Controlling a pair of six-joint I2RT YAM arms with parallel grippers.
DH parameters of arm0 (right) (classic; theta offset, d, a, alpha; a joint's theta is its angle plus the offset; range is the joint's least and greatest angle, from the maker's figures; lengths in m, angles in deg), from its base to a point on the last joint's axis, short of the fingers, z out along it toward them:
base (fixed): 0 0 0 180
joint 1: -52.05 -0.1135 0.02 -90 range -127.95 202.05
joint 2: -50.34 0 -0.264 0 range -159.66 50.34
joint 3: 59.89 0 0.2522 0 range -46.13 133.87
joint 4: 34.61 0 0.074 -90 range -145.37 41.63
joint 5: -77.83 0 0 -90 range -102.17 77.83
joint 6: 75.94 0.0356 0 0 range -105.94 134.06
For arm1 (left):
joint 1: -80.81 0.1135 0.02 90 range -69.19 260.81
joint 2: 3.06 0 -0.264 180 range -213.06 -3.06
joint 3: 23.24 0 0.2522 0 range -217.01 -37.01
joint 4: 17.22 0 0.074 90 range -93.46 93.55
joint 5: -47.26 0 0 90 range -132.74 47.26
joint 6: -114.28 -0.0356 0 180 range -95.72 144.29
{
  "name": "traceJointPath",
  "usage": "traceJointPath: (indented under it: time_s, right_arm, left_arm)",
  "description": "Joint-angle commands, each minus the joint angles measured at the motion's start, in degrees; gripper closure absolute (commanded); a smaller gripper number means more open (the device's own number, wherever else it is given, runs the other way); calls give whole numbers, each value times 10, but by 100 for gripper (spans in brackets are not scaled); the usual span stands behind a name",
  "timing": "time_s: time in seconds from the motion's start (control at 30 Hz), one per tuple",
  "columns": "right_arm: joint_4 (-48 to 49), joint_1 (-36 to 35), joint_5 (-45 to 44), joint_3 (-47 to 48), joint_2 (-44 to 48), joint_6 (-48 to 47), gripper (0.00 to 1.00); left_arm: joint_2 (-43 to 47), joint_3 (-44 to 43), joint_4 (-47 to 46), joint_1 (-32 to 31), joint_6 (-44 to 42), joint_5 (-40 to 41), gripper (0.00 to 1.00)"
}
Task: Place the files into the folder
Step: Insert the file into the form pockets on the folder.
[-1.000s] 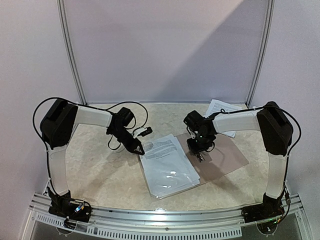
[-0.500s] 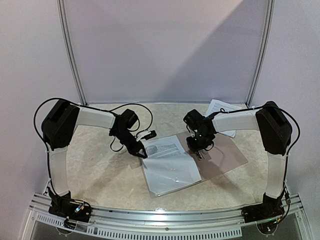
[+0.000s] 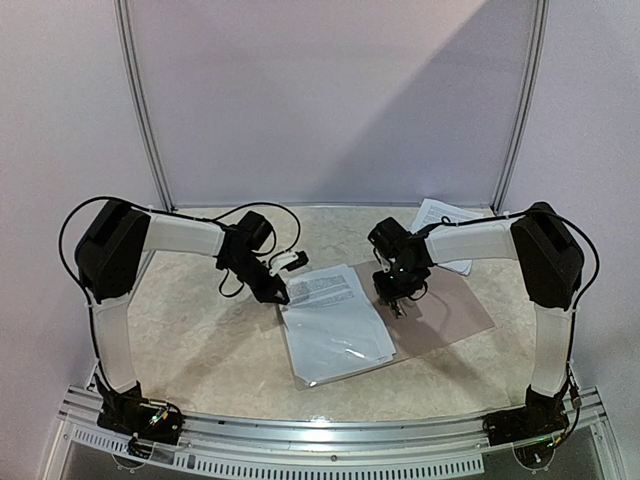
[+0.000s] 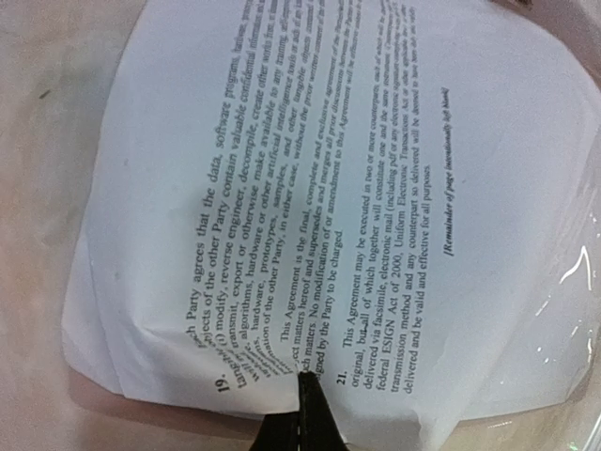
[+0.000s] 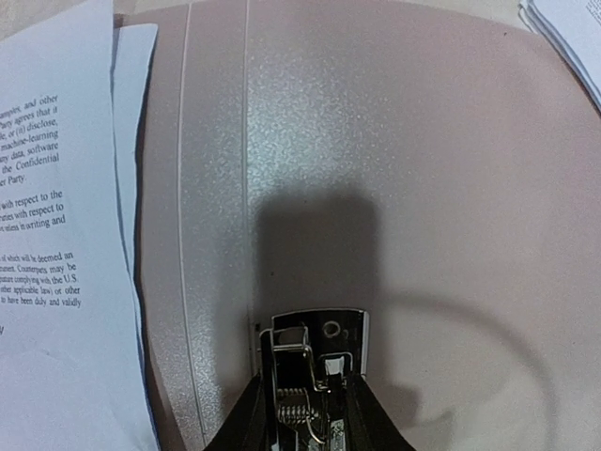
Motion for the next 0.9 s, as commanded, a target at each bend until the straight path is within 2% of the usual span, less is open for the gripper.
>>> traceJointPath:
  time_s: [0.0,0.07,0.27,0.47,0.77,0.87]
  right_arm:
    - [3,6,16,-5,-23,5,73]
    - [4,6,17,-5,-23,5,73]
    - [6,6,24,-4,-23,3,72]
    - [3,6,26,6,-14,-5,66]
    - [-35,4,10,56,7,-31,53]
    - [-37,0,3,64,20,-43,52]
  left_arm:
    - [19,11,-4,2,-9,22,96]
    - [20,12,-1,0,-14,22,87]
    - [40,5,-4,0,-22,60,54]
    - [62,-19,3,0,-37,134,37]
    - [91,-49,33,5,-44,203,31]
    - [89,-62,16,3,-26,192,39]
